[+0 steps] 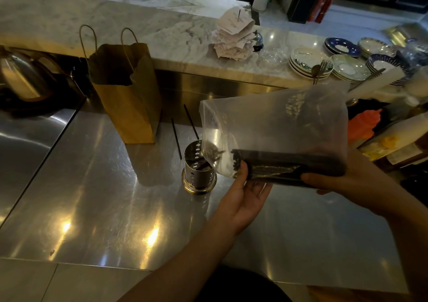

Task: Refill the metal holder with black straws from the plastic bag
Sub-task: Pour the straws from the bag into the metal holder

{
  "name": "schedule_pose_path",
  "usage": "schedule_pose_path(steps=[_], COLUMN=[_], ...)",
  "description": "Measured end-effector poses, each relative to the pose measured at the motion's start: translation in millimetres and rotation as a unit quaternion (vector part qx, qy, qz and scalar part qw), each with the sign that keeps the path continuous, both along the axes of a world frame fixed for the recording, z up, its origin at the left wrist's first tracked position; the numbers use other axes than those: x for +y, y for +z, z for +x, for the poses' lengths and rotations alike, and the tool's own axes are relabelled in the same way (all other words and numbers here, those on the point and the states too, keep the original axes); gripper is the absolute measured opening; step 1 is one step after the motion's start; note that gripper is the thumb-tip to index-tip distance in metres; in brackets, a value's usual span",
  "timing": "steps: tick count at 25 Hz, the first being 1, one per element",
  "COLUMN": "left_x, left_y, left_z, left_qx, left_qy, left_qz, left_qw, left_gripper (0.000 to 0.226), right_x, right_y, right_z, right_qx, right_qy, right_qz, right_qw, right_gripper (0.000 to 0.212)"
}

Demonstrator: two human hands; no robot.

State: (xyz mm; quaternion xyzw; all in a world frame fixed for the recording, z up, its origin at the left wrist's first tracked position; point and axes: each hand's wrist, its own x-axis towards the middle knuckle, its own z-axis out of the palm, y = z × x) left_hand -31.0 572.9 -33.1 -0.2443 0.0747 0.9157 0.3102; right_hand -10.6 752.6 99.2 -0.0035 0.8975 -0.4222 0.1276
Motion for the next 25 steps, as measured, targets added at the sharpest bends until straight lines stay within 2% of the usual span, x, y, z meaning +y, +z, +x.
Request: schedule_pose_path(steps=[7, 16, 21, 25], left_x=[-1, -11, -14, -16], left_y=[3, 2, -2, -1], left_z=[0, -8, -13, -14], left_qx=[-0.007, -0.008, -0.012, -0.018], left_qy=[0.016, 0.05, 0.062, 0.064], left_qz=[0.017, 0.033, 0.049, 0.057], left_qw=[1.0, 0.998, 0.997, 0.996], left_gripper=[0.039, 0.055, 0.062, 0.059], right_x=[-2, -14, -24, -28], right_y=[8, 15, 18, 20], right_z=[-11, -40, -50, -53], right_qx=[-0.018, -0.02, -0.019, -0.021], right_qy=[0.025, 0.083, 0.097, 0.105], right_qz=[0.022, 0.051, 0.047, 0.051], right_qw=[0.999, 0.995, 0.994, 0.993], right_gripper=[0.035, 0.035, 0.028, 0.027])
